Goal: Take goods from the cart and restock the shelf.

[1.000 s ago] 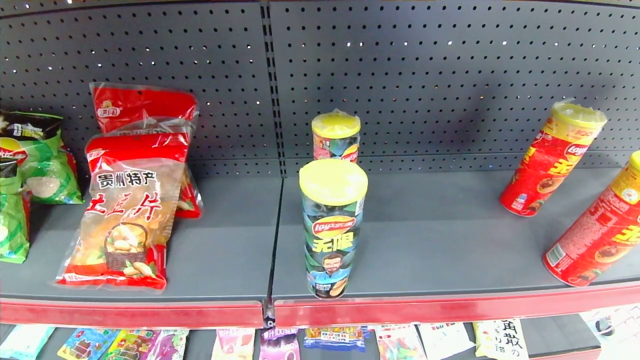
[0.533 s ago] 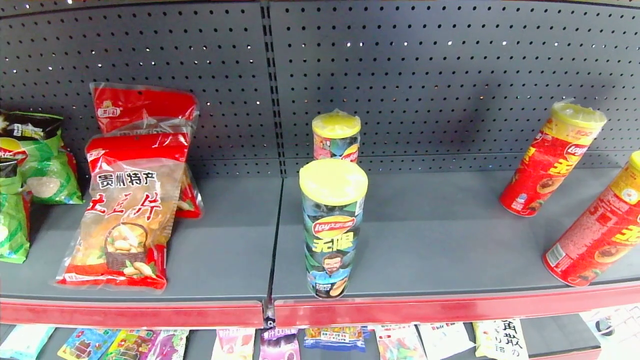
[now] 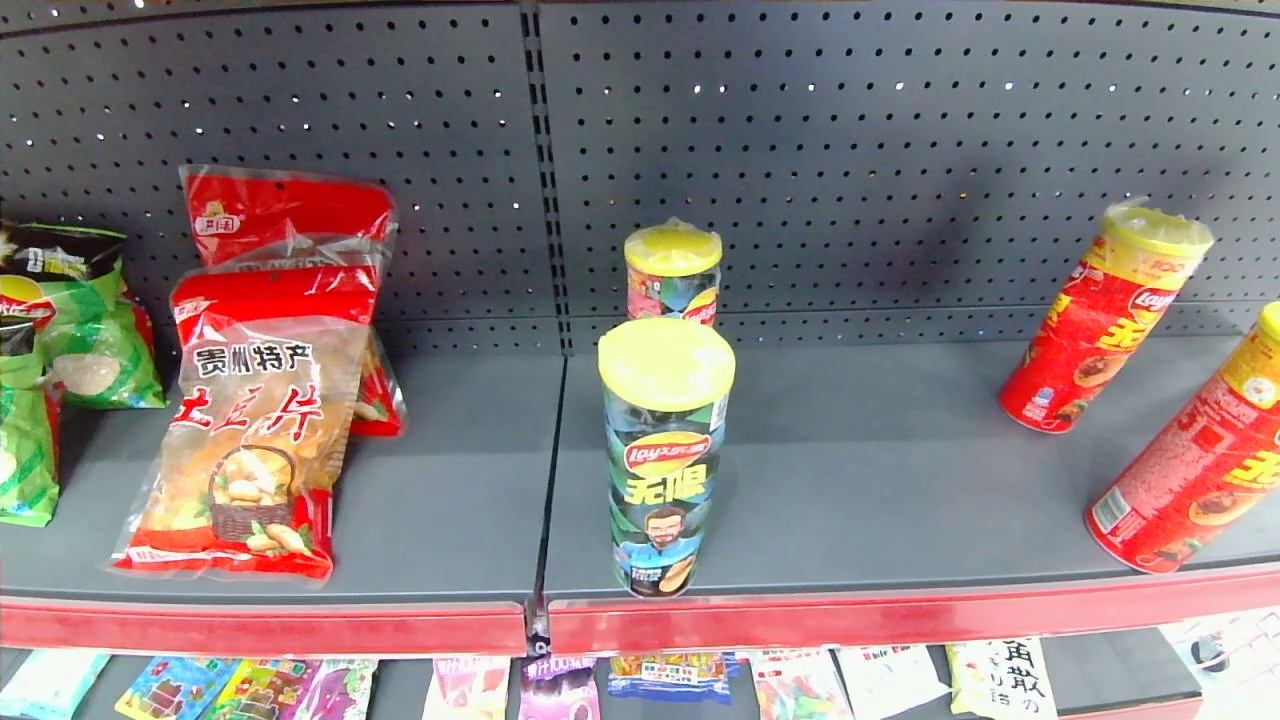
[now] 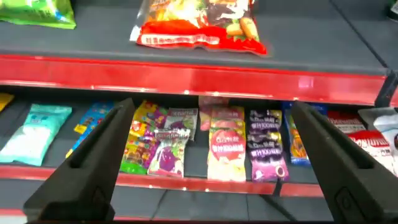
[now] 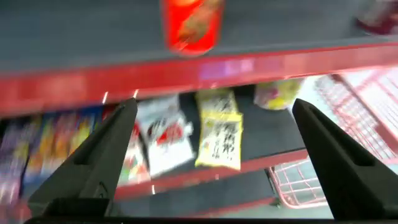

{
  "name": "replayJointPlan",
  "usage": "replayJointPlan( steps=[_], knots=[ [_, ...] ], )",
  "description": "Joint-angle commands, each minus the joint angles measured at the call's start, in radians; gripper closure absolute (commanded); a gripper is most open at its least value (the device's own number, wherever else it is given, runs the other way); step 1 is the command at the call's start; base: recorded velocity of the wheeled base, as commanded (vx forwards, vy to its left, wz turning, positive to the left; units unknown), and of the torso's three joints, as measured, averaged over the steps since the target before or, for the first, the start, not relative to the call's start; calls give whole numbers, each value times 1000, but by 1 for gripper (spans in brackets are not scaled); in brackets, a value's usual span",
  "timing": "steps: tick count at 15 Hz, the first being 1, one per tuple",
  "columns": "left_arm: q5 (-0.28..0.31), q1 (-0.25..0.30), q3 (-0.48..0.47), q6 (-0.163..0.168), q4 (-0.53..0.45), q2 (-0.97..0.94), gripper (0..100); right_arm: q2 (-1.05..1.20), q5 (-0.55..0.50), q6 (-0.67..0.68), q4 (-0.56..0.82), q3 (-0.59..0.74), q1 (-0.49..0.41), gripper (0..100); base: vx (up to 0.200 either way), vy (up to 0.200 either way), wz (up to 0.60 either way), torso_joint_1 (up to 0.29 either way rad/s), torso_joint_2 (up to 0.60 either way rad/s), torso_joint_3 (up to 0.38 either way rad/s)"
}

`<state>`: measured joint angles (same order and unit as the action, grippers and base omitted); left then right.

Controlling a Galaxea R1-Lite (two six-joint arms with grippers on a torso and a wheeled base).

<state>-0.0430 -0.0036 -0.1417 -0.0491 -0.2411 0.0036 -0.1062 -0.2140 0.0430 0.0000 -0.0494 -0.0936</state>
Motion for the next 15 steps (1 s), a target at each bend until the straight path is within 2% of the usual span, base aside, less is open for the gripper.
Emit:
replayJointPlan(
  steps=[1,2,3,5,6,8,9,10,11,15],
  knots=[
    [11,1,8,-1,5,-4,0,10,-27,11,-5,25,0,0,0,0,0,0,0,0],
    [31,1,10,-1,11,-4,0,10,-24,9,-5,25,0,0,0,0,0,0,0,0],
    [109,1,30,-5,52,-4,0,6,55,-3,-11,31,6,0,0,0,0,0,0,0],
    [126,1,36,2,66,-4,0,22,232,-49,-2,49,43,0,0,0,0,0,0,0],
    [117,1,36,6,66,-4,0,26,234,-66,-2,49,51,0,0,0,0,0,0,0],
    [-64,1,59,6,108,-4,0,31,180,-38,0,49,54,0,0,0,0,0,0,0],
    [-77,1,79,6,155,-4,0,31,185,-43,0,49,54,0,0,0,0,0,0,0],
    [-9,1,119,6,227,-4,0,31,188,-49,0,49,55,0,0,0,0,0,0,0],
    [77,1,142,28,241,-4,0,33,191,-46,0,49,57,0,0,0,0,0,0,0],
    [78,1,140,74,241,-4,0,45,193,-48,0,49,71,0,0,0,0,0,0,0]
  ],
)
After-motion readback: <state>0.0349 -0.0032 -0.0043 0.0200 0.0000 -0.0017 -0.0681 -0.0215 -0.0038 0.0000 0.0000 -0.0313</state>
